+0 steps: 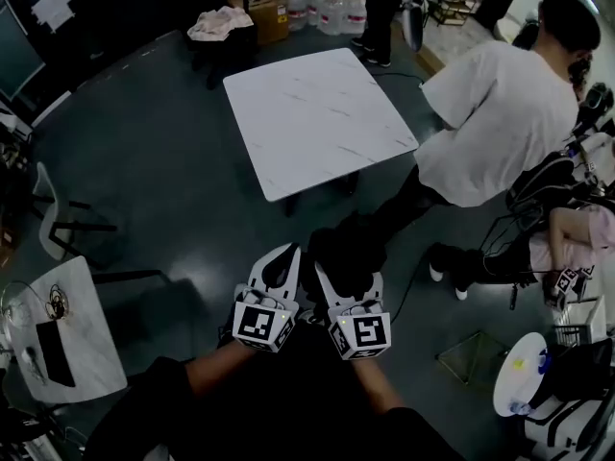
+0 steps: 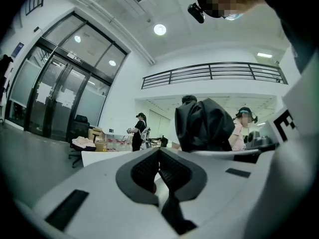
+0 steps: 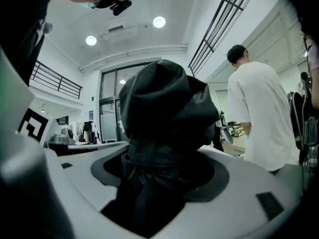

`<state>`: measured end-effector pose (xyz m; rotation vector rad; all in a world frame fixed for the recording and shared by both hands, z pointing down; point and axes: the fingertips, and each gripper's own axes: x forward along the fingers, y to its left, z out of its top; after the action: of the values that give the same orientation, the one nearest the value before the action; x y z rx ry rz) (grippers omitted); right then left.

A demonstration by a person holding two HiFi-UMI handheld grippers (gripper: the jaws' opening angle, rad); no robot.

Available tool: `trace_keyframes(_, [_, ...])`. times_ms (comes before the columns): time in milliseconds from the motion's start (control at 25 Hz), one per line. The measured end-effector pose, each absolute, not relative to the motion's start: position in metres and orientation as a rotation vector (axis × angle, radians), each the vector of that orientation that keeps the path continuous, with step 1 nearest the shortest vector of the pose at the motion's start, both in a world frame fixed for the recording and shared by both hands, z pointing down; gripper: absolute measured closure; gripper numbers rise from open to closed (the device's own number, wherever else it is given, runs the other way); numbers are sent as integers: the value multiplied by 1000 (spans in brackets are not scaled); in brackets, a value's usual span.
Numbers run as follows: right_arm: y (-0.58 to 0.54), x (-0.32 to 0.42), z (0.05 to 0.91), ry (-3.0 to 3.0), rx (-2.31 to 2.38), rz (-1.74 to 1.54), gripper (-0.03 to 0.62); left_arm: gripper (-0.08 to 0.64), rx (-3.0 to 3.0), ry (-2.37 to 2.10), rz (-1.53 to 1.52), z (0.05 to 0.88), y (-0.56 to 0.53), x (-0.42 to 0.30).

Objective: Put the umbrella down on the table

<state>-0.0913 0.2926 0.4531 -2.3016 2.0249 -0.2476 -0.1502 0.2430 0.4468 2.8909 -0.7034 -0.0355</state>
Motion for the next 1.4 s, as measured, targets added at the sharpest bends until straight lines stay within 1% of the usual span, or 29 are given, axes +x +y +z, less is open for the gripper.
trace_keyframes(400, [293, -75, 469, 1958, -2346, -297, 258, 543, 2904, -688, 36, 463, 242, -140])
trace_keyframes(640, [287, -31, 485, 1862, -2433, -346, 259, 543, 2890, -601, 54, 477, 228, -95])
trace_keyframes(880, [258, 18, 494, 1777, -2506, -416, 258, 543, 2868, -498, 98, 490, 190, -45])
trace_keyframes(1080, [218, 60, 497, 1766, -2553, -444, 258, 543, 2807, -484, 96, 494, 146, -3])
trace_keyframes(1400, [141, 100, 485, 1716, -2610, -508, 259, 543, 2762, -432, 84, 487, 61, 45])
